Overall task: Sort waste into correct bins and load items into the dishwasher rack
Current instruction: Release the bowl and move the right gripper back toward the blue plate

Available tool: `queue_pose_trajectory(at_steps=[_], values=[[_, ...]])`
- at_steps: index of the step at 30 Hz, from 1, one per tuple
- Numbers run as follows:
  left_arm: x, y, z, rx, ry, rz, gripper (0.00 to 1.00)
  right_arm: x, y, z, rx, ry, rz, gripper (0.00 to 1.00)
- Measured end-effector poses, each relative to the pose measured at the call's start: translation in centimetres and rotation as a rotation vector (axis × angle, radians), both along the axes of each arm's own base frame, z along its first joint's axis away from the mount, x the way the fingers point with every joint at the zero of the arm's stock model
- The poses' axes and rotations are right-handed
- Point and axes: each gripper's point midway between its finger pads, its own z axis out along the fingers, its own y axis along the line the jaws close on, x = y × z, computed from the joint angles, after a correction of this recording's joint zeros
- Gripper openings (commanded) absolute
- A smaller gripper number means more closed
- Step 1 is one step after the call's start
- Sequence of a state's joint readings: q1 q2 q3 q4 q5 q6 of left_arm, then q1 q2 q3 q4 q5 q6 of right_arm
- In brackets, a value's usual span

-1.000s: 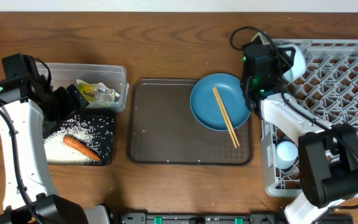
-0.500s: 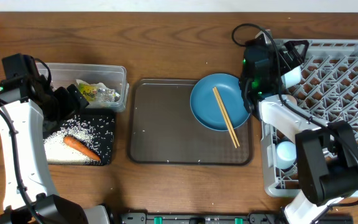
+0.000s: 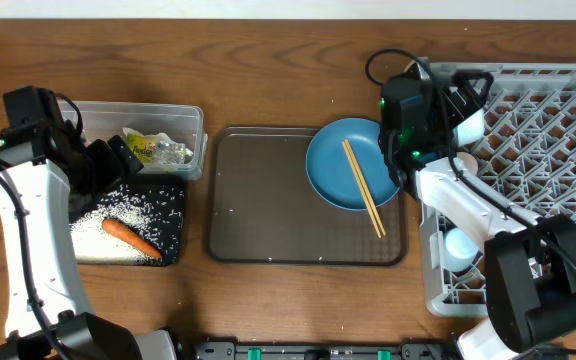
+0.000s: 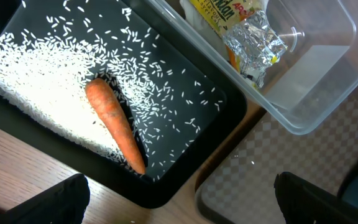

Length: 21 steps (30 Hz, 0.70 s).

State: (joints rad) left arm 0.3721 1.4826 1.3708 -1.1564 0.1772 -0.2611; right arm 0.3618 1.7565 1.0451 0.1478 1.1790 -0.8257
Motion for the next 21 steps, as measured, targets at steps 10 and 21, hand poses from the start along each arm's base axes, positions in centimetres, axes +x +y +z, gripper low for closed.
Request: queue_pose_trajectory(at_steps=[10, 21], values=[[0.0, 0.0, 0.0, 0.0, 0.0, 0.0, 0.98, -1.2, 0.6, -5.4, 0.26, 0.105, 0.054, 0.99], [0.0, 0.0, 0.0, 0.0, 0.0, 0.0, 0.98, -1.0, 1.8, -4.9, 0.481, 0.022, 0.087, 0.99]])
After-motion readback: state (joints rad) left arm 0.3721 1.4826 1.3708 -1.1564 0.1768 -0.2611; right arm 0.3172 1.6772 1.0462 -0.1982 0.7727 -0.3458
